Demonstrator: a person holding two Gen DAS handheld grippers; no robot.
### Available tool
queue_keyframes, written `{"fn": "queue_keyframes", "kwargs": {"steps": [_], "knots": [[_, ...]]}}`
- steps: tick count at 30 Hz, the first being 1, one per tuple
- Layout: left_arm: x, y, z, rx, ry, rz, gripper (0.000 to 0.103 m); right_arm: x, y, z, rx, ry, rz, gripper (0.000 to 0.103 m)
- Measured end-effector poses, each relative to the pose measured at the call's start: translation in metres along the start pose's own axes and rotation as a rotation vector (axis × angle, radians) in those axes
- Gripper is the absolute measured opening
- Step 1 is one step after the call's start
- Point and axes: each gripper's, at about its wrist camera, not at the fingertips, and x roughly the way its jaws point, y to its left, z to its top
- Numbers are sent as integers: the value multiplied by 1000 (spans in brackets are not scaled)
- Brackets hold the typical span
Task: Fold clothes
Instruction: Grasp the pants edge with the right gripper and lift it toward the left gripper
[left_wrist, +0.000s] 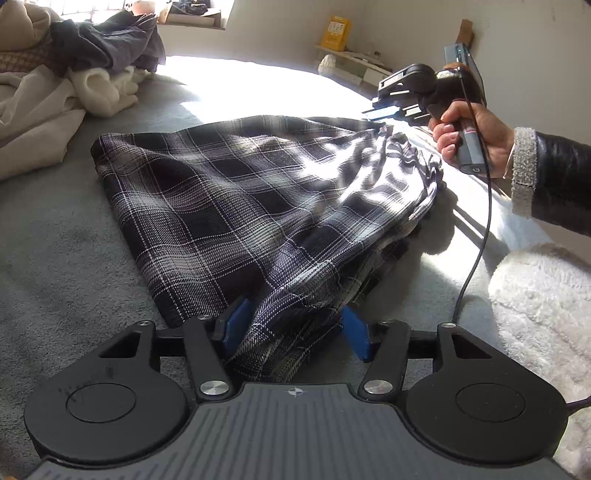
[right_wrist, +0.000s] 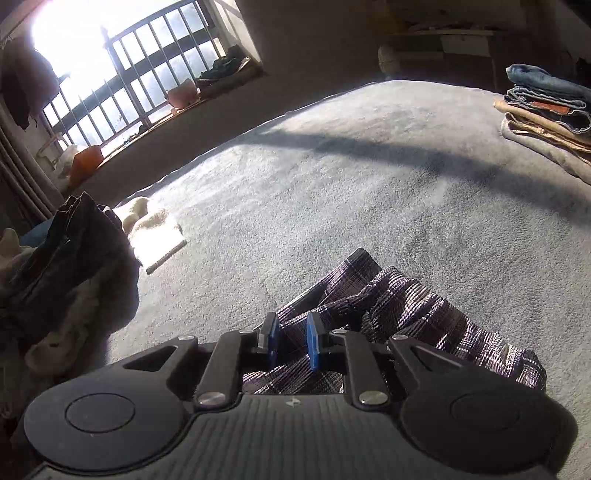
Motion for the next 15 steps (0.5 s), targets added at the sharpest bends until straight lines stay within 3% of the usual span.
{"fn": "queue_keyframes", "kwargs": {"steps": [3, 6, 8, 10, 15], "knots": [[-1, -2, -2, -16, -14, 1, 61, 6, 62, -13, -180, 130, 186, 24], [-1, -7, -4, -21, -25, 16, 62, 33, 139, -46, -396, 323, 393, 26], [-3, -8, -6, -27, -33, 24, 62, 57, 179, -73, -498, 422, 452, 26], [-5, -9, -8, -33, -39, 29, 62, 83, 204, -89, -536, 449, 440, 24], [-9, -6, -13, -44, -56, 23, 62, 103, 210, -64, -365, 286, 268, 25]]}}
